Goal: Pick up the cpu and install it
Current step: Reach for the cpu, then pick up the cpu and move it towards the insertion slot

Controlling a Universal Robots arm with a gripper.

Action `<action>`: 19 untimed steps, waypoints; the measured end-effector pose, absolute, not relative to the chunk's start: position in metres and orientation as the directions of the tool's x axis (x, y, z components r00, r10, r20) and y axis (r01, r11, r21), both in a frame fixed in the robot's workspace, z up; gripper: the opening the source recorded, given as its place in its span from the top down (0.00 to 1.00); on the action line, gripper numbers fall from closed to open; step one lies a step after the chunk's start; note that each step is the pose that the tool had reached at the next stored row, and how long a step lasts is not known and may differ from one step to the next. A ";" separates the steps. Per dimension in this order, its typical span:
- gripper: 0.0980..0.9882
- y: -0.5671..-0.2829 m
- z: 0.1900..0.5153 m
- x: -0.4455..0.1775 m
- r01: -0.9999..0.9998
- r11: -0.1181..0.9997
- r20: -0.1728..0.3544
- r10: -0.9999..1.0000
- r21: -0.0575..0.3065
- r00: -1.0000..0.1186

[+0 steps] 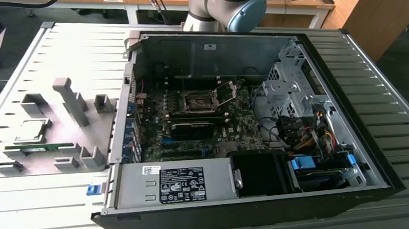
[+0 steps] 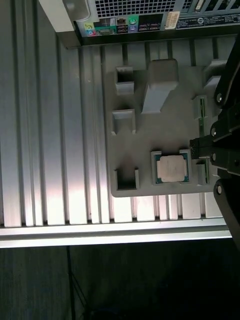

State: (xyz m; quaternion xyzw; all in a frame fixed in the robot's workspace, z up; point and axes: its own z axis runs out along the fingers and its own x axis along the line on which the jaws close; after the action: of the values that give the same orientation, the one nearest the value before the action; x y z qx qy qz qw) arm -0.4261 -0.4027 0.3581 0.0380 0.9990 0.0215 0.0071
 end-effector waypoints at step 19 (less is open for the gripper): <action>0.99 -0.403 0.353 -0.430 0.076 0.996 -0.012 0.076 0.043 -0.997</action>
State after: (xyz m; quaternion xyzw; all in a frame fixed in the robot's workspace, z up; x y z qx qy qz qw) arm -0.4302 -0.4028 0.3528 0.0380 0.9990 0.0214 0.0067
